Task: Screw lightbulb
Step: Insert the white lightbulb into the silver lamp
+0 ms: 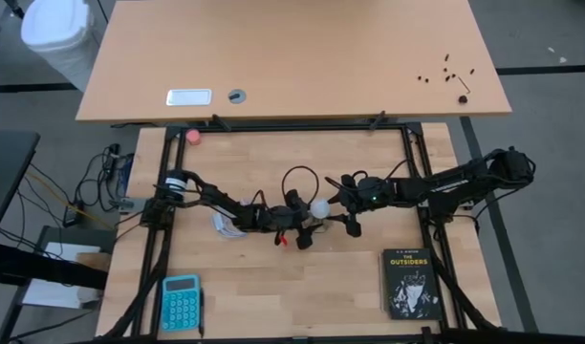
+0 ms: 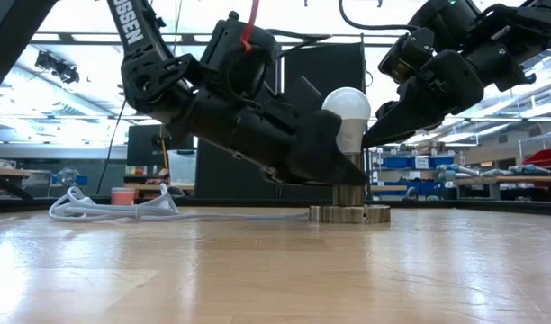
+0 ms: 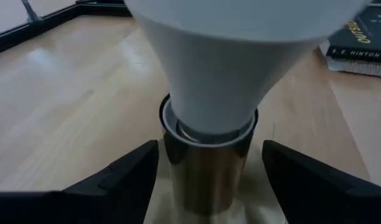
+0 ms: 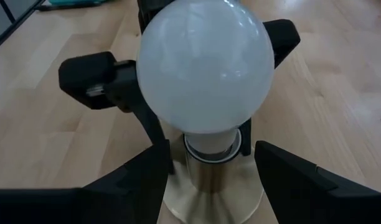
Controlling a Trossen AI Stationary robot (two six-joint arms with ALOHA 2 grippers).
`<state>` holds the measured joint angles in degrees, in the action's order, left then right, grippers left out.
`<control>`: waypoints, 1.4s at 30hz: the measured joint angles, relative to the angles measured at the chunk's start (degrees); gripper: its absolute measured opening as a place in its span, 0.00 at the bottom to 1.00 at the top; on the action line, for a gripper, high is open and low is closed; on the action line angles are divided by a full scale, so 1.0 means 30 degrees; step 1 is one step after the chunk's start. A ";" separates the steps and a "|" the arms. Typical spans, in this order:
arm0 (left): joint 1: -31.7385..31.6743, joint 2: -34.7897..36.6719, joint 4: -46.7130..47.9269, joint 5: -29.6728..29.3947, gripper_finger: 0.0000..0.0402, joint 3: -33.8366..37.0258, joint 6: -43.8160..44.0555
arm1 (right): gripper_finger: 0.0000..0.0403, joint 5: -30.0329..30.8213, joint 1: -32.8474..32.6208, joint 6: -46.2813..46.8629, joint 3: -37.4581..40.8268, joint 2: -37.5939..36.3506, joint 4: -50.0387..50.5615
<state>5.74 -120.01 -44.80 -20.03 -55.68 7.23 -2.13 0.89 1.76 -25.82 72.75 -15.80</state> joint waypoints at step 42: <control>-0.0131 -0.0452 0.0704 -0.0457 0.47 -0.0006 0.0096 | 0.67 0.3548 -0.1807 0.1922 -0.0022 -0.0165 -0.0117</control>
<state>5.34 -121.36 -42.69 -21.41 -55.70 7.52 8.51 -4.54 7.53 -25.89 72.26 -16.15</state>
